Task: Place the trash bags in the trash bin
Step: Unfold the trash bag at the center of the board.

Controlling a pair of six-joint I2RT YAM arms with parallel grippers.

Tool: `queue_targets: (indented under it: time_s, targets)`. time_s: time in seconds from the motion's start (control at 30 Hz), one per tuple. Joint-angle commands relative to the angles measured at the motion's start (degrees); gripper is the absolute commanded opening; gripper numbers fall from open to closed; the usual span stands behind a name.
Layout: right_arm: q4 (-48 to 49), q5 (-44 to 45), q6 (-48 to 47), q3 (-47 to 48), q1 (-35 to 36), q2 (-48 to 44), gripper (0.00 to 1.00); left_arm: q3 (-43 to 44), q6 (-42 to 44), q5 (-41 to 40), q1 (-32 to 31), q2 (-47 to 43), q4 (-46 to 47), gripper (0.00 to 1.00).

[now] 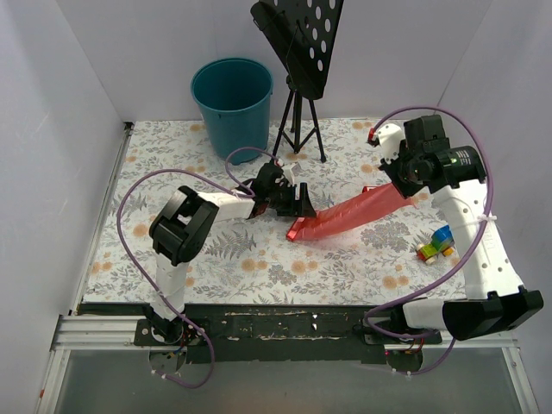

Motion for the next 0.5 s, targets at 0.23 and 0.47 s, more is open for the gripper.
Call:
queue_targets:
  time_s: [0.23,0.47]
  targets:
    - [4.5,-0.9,1.2,-5.1,-0.7,-4.1,0.01,-5.7,3.2,-8.1,-0.6,1.6,-12.0,0.54]
    - [9.3,-11.6,2.3,-3.6,0.7,1.8,0.01,-12.7,7.0,-11.8,3.6,-5.5,-13.6,0.53]
